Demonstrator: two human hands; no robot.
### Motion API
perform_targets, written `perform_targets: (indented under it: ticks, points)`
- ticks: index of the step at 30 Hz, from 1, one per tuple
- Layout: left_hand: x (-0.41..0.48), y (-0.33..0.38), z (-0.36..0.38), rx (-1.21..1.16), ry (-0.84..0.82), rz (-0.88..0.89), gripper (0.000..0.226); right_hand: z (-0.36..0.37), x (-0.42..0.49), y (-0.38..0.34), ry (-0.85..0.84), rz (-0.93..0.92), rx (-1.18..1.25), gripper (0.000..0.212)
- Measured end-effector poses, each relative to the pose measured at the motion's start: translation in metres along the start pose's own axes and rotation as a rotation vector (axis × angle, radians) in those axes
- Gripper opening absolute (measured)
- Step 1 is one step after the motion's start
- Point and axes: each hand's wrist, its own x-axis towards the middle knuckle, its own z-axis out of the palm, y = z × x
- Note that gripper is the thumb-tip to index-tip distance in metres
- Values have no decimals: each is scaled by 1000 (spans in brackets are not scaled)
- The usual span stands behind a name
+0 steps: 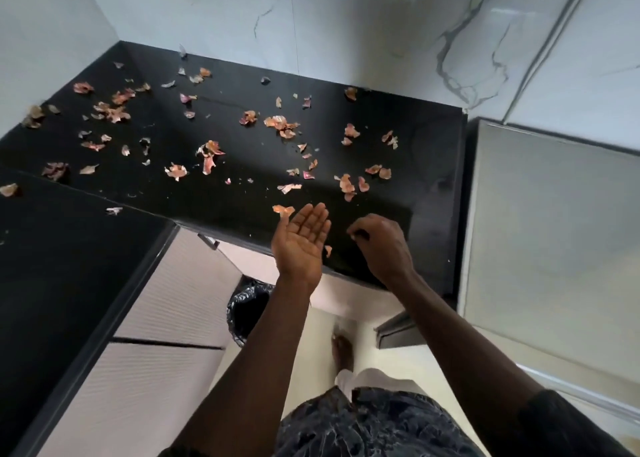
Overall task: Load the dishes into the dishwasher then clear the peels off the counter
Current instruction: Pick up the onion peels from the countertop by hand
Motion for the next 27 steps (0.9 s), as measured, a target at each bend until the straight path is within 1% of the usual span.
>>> perform_targets:
  ticks: [3, 5, 7, 9, 10, 12, 14, 16, 17, 18, 19, 21, 22, 24, 25, 27]
  points:
    - [15, -5, 10, -38, -52, -81, 60, 0, 19, -30, -23, -96, 100, 15]
    - [26, -12, 14, -95, -59, -146, 62, 1, 28, -41, -74, -169, 161, 14]
    - [37, -18, 18, -186, -94, -183, 64, 2, 41, -44, -178, -201, 131, 17]
    - [48, -23, 18, -261, -138, -206, 63, 3, 54, -41, -223, -227, 84, 21]
    - [52, -24, 18, -269, -126, -209, 62, 0, 58, -40, -226, -240, 92, 21]
    - [56, -21, 20, -267, -84, -203, 62, -9, 59, -39, -182, -214, 179, 18]
    - [59, -13, 23, -240, -56, -180, 62, -17, 59, -34, -94, -151, 244, 15]
    - [61, 0, 25, -247, -7, -137, 59, -19, 57, -25, -33, -57, 256, 14]
    - [61, 7, 26, -267, 13, -119, 58, -17, 57, -19, -38, -23, 245, 15]
    - [61, 14, 27, -283, 27, -100, 56, -14, 57, -13, -85, -9, 217, 16]
    - [61, 20, 29, -288, 43, -79, 56, -8, 57, -9, -175, -15, 177, 18]
    - [61, 31, 31, -276, 63, -58, 56, 7, 51, -4, -368, -67, 108, 27]
    - [61, 36, 32, -261, 74, -52, 55, 17, 46, -3, -435, -103, 90, 32]
    - [62, 45, 34, -243, 95, -29, 54, 33, 38, -5, -496, -183, 38, 40]
    - [61, 48, 34, -239, 99, -19, 54, 40, 34, -6, -494, -228, 3, 36]
    - [60, 54, 33, -219, 101, -13, 53, 48, 31, -8, -473, -293, -67, 18]
